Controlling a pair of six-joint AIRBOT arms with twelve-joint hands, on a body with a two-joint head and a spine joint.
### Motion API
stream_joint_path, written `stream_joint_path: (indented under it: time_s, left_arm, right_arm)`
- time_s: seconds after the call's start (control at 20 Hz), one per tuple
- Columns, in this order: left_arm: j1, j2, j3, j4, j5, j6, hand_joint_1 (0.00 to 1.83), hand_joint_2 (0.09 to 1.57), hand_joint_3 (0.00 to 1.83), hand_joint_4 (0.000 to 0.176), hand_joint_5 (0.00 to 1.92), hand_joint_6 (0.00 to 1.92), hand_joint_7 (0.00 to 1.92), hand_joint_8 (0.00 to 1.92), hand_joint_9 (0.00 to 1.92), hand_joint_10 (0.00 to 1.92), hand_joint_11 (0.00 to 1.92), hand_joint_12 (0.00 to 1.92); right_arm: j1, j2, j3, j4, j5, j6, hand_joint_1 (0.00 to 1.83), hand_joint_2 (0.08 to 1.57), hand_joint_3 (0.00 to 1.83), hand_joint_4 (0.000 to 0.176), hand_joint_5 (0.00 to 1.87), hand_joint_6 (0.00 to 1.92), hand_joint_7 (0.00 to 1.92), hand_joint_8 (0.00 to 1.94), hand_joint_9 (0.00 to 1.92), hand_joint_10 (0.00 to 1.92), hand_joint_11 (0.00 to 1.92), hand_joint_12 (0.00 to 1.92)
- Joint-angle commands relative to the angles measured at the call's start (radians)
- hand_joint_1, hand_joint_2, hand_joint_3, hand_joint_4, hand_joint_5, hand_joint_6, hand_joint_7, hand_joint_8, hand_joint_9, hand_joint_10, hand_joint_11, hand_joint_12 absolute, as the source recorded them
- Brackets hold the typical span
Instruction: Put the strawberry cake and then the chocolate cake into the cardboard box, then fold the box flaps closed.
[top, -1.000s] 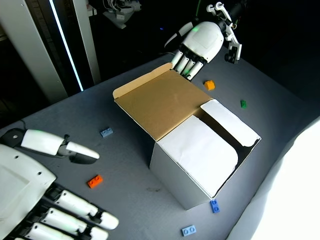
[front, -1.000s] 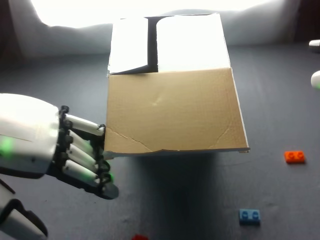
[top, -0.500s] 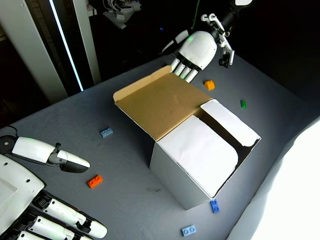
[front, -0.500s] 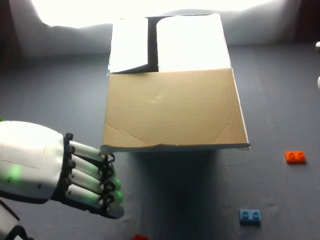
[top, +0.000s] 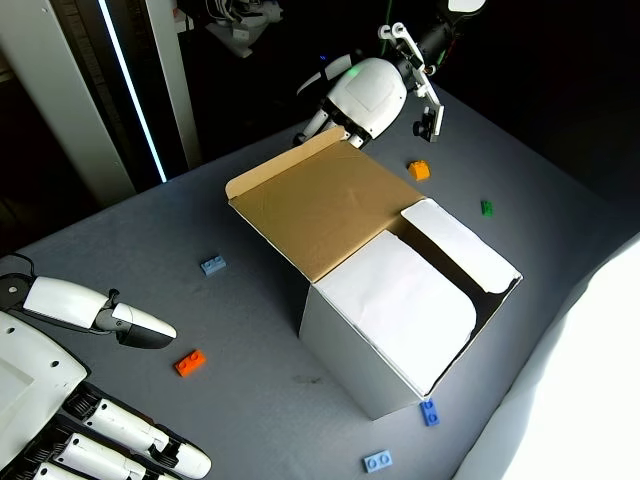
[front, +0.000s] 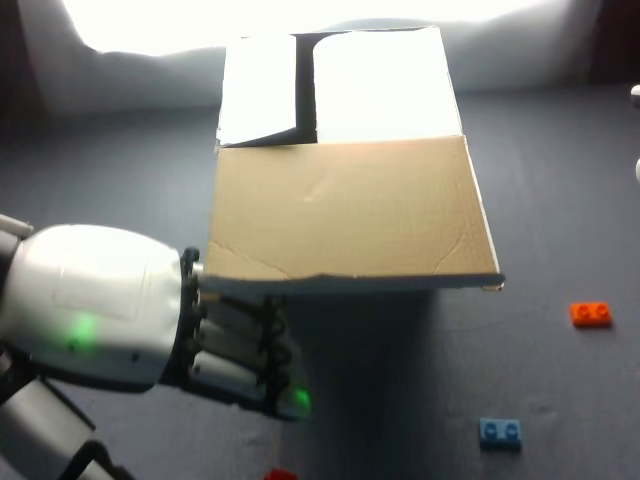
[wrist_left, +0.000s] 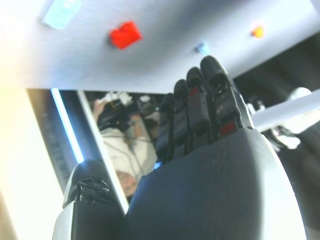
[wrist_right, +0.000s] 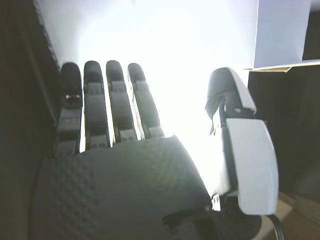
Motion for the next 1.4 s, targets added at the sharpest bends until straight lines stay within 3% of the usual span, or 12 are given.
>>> stream_joint_path:
  time_s: [0.0, 0.15, 0.4, 0.65, 1.05, 1.35]
  left_arm:
    - [-0.025, -0.005, 0.006, -0.076, -0.034, -0.014, 0.0, 1.12, 0.0, 0.0, 0.17, 0.0, 0.23, 0.0, 0.22, 0.0, 0.0, 0.69]
    - [-0.09, -0.018, 0.054, -0.087, -0.034, -0.064, 0.01, 1.12, 0.0, 0.0, 0.18, 0.0, 0.24, 0.0, 0.23, 0.0, 0.0, 0.76]
    - [-0.231, -0.054, 0.159, -0.088, -0.04, -0.142, 0.02, 1.12, 0.0, 0.0, 0.19, 0.0, 0.23, 0.0, 0.21, 0.0, 0.0, 0.7]
    - [-0.351, -0.078, 0.232, -0.085, -0.047, -0.16, 0.02, 1.11, 0.0, 0.0, 0.21, 0.01, 0.22, 0.0, 0.2, 0.01, 0.0, 0.69]
    - [-0.368, -0.144, 0.338, -0.082, -0.036, -0.161, 0.0, 1.12, 0.0, 0.0, 0.21, 0.0, 0.23, 0.0, 0.22, 0.01, 0.0, 0.73]
    - [-0.376, -0.234, 0.464, -0.054, -0.009, -0.147, 0.01, 1.12, 0.0, 0.0, 0.23, 0.0, 0.25, 0.0, 0.23, 0.0, 0.0, 0.76]
  right_arm:
    - [0.007, 0.013, 0.003, -0.006, 0.11, 0.002, 0.09, 1.23, 0.0, 0.0, 0.25, 0.0, 0.27, 0.0, 0.27, 0.0, 0.0, 0.81]
    - [0.006, 0.013, 0.003, -0.008, 0.11, 0.002, 0.12, 1.22, 0.0, 0.0, 0.24, 0.0, 0.26, 0.0, 0.26, 0.0, 0.0, 0.8]
    - [0.005, 0.012, 0.002, -0.01, 0.11, 0.002, 0.11, 1.22, 0.0, 0.0, 0.23, 0.0, 0.25, 0.0, 0.26, 0.0, 0.0, 0.8]
    - [0.004, 0.012, 0.002, -0.012, 0.11, 0.002, 0.1, 1.23, 0.0, 0.0, 0.22, 0.0, 0.24, 0.0, 0.25, 0.0, 0.0, 0.81]
    - [0.003, 0.009, 0.002, -0.016, 0.11, 0.002, 0.08, 1.23, 0.0, 0.0, 0.24, 0.01, 0.25, 0.01, 0.29, 0.01, 0.0, 0.89]
    - [0.002, 0.007, 0.002, -0.018, 0.11, 0.002, 0.08, 1.23, 0.0, 0.0, 0.23, 0.01, 0.25, 0.0, 0.27, 0.0, 0.0, 0.77]
